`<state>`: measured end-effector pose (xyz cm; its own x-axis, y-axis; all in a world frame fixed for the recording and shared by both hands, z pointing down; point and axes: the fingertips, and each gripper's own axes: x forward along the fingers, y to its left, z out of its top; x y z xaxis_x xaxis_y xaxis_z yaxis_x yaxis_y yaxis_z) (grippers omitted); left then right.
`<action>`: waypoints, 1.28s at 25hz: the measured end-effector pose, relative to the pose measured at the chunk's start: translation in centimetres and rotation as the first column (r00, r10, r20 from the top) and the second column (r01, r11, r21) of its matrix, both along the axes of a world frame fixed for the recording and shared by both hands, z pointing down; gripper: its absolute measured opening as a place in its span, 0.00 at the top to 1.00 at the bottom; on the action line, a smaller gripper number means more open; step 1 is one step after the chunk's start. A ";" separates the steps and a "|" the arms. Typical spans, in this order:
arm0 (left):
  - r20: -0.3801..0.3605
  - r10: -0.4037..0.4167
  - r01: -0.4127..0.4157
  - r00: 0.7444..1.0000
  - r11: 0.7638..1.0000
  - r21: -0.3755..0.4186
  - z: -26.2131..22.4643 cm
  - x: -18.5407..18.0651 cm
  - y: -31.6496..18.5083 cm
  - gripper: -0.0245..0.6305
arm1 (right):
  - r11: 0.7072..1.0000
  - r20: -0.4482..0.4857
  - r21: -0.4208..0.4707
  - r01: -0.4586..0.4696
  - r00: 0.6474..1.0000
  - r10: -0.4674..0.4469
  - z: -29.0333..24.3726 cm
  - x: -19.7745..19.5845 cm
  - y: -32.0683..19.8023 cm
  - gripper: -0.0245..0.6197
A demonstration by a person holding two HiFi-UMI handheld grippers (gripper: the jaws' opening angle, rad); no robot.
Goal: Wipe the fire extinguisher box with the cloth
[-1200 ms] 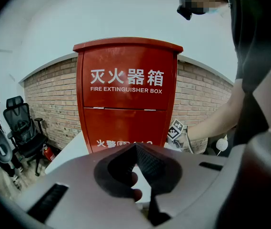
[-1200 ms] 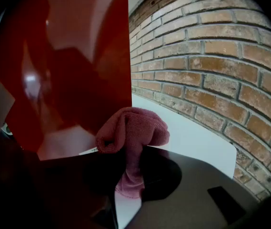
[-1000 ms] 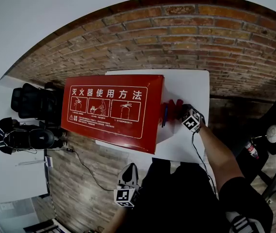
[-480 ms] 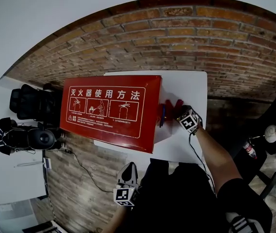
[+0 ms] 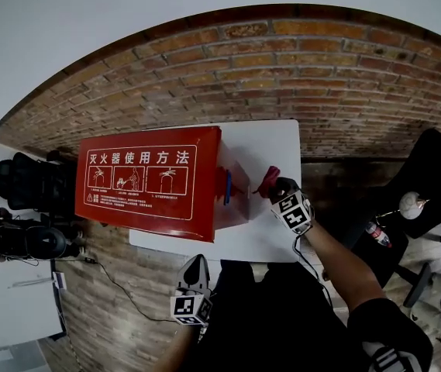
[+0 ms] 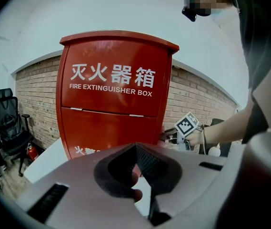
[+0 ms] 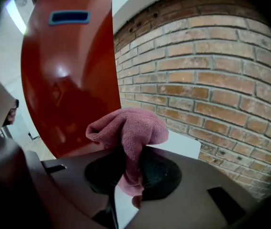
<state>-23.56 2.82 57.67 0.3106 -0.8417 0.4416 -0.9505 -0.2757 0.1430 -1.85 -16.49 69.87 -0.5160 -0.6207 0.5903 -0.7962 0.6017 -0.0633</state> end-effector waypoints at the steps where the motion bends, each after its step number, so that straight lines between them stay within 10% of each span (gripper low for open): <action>1: -0.004 0.010 -0.010 1.000 1.000 0.003 0.0 0.4 -0.2 0.94 | 1.000 0.011 0.006 -0.004 1.000 0.004 -1.0 0.2 0.5 0.83; 13: -0.055 0.093 -0.087 0.994 0.990 0.111 -5.4 3.5 -2.0 0.94 | 0.996 0.172 0.085 -0.023 0.985 0.008 -13.0 0.2 6.7 0.83; 32: -0.132 0.323 -0.293 0.937 0.934 0.205 -10.2 -1.6 1.3 0.94 | 0.966 0.222 0.180 -0.186 0.964 0.144 -23.1 -7.6 16.8 0.83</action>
